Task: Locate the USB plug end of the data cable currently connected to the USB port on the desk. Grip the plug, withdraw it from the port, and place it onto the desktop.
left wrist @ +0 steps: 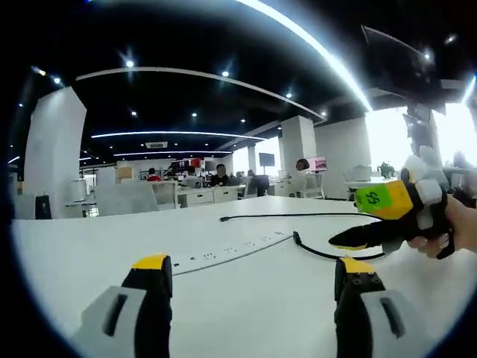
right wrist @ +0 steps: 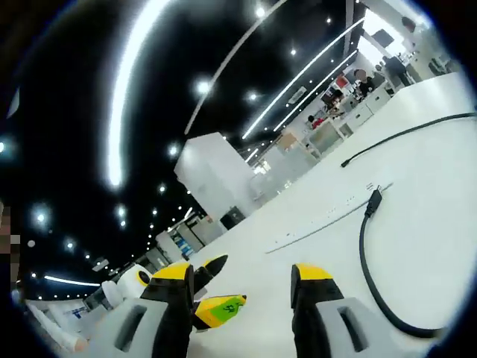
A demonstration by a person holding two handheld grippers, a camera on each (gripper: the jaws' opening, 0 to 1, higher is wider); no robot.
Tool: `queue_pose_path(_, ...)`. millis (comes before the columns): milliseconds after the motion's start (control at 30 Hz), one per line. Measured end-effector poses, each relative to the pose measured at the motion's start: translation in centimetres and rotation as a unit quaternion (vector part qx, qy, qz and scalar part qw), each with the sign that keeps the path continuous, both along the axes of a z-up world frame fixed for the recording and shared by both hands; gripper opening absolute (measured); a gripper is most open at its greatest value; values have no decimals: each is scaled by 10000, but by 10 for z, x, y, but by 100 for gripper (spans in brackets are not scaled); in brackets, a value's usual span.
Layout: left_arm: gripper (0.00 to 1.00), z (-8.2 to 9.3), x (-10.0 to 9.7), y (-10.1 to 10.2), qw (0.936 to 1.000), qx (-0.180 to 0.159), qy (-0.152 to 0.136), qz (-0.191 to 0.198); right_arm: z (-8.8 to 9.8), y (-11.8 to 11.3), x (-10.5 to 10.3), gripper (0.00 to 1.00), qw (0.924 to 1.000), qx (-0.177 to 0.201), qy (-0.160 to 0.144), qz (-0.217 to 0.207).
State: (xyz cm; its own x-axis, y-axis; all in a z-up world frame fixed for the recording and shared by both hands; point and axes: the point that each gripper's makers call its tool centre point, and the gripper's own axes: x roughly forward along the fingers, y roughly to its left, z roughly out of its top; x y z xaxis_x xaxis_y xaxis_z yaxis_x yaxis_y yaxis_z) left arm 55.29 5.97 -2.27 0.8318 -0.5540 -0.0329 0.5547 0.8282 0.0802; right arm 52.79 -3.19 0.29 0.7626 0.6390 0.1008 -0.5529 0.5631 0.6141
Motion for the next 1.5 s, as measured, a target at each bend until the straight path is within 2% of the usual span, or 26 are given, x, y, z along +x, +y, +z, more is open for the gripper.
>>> queue_pose_path(33, 90, 1, -1, 1, 10000, -19, 5, 28, 2, -16, 7, 53, 9977, -321, -215, -553)
queue_pose_path(67, 90, 2, -2, 3, 9999, -85, 26, 86, 1, -31, 12, 53, 9911, -710, -371, -1063)
queue_pose_path(100, 90, 4, -3, 5, 9997, -158, 42, 158, 1, -45, 16, 54, 9796, -1153, -567, -1548)
queue_pose_path(133, 90, 4, -3, 6, 9997, -170, 43, 173, -3, -49, 27, 55, 9644, -1674, -708, -1920)
queue_pose_path(167, 90, 7, -4, 9, 9993, -228, 46, 283, -4, -51, 31, 55, 9545, -1976, -805, -2085)
queue_pose_path(267, 90, 13, -5, 17, 9981, -350, -7, 506, -13, -62, 40, 61, 9087, -3091, -949, -2641)
queue_pose_path(300, 90, 14, -4, 20, 9977, -361, -4, 567, -15, -64, 42, 68, 9027, -3155, -954, -2764)
queue_pose_path(333, 90, 15, -4, 22, 9972, -394, 8, 639, -18, -63, 45, 74, 9030, -3086, -908, -2847)
queue_pose_path(367, 90, 16, -4, 25, 9967, -441, 16, 683, -22, -63, 47, 77, 9076, -2953, -795, -2876)
queue_pose_path(400, 90, 16, -4, 26, 9965, -459, 23, 698, -27, -62, 49, 76, 9098, -2918, -686, -2872)
queue_pose_path(500, 90, 16, -5, 26, 9963, -470, 34, 716, -44, -64, 52, 63, 9008, -3204, -422, -2900)
queue_pose_path(533, 90, 17, -8, 34, 9954, -475, 33, 833, -50, -65, 54, 63, 8975, -3298, -335, -2909)
queue_pose_path(600, 90, 18, -11, 37, 9952, -479, 31, 854, -55, -64, 53, 68, 8974, -3322, -258, -2891)
queue_pose_path(800, 90, 22, -19, 42, 9947, -524, 40, 879, -52, -59, 45, 65, 9018, -3232, -153, -2864)
queue_pose_path(967, 90, 25, -24, 46, 9947, -497, 20, 897, -53, -51, 39, 69, 9050, -3225, -110, -2772)
queue_pose_path(1367, 89, 34, -41, 59, 9938, -460, -95, 1004, -29, -36, 17, 68, 9192, -2887, -222, -2670)
queue_pose_path(1500, 89, 39, -46, 62, 9937, -431, -146, 1021, -24, -32, 13, 68, 9205, -2891, -230, -2619)
